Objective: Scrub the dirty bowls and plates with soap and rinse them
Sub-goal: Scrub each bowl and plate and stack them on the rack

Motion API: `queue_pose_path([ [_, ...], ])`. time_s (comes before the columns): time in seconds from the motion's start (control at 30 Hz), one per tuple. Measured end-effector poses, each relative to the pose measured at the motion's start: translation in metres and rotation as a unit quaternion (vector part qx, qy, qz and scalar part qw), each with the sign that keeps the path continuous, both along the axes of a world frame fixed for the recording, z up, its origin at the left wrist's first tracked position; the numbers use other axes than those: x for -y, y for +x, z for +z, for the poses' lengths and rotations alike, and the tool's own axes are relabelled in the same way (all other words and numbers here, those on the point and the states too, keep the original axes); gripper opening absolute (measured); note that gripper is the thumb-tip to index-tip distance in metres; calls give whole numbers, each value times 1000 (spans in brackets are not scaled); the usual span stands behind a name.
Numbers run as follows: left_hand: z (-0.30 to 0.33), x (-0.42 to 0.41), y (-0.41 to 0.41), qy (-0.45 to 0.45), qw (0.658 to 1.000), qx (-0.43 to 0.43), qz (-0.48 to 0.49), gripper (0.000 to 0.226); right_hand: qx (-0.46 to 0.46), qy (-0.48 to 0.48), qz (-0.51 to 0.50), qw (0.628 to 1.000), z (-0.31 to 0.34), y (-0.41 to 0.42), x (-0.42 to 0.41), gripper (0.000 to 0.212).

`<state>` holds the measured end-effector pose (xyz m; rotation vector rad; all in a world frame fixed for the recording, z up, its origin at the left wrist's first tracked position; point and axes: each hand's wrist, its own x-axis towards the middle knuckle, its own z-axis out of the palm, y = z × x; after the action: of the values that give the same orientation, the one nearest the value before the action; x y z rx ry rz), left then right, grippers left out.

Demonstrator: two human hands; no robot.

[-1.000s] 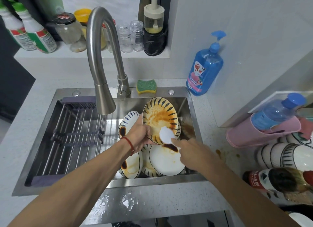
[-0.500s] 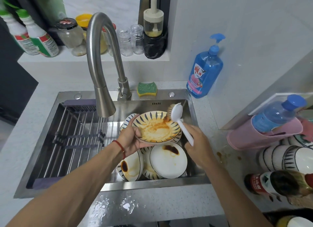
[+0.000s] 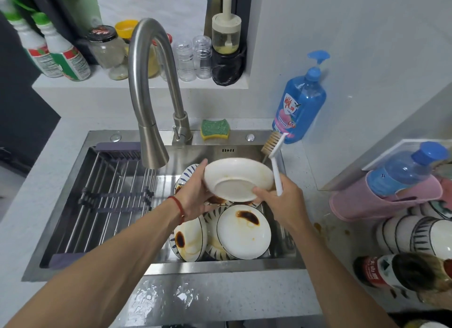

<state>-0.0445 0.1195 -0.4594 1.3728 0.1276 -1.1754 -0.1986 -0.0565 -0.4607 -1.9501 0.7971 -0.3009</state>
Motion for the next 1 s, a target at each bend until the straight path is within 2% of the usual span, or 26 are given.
queue_pose_path([
  [0.03,3,1,-4,-4,999,30,-9,54,4,6,-3,1000,0,1,1,42],
  [0.1,-4,1,-6,-8,991,129,-32,36,4,25,-10,1000,-2,2,3,41],
  [0.13,-9,0,-7,2,981,187,-42,36,3,38,-10,999,-4,2,4,41],
  [0.17,-13,-1,-7,16,974,223,-45,48,-1,51,-10,999,-8,1,5,42],
  [0.23,-19,-1,-7,33,971,235,-25,59,-19,66,-13,998,-13,-1,5,43],
  [0.37,-21,5,-13,76,962,262,-25,50,-80,76,-22,994,-17,-4,-1,47],
  [0.5,-25,11,-16,169,918,357,-44,44,-151,-30,8,988,-12,-9,-16,48],
  [0.57,-24,15,-20,195,902,383,-41,41,-152,-67,66,984,1,-7,-36,53],
  [0.63,-20,14,-23,218,889,401,-35,40,-162,-142,144,966,8,-4,-53,65],
  [0.77,-11,8,-21,231,855,459,-75,52,-227,-183,119,949,6,1,-37,76],
  [0.9,-4,8,-15,231,841,484,-77,52,-180,-195,173,949,14,-4,-57,77],
  [1.0,-2,4,-12,230,825,505,-111,51,-220,-186,136,948,15,3,-40,78],
])
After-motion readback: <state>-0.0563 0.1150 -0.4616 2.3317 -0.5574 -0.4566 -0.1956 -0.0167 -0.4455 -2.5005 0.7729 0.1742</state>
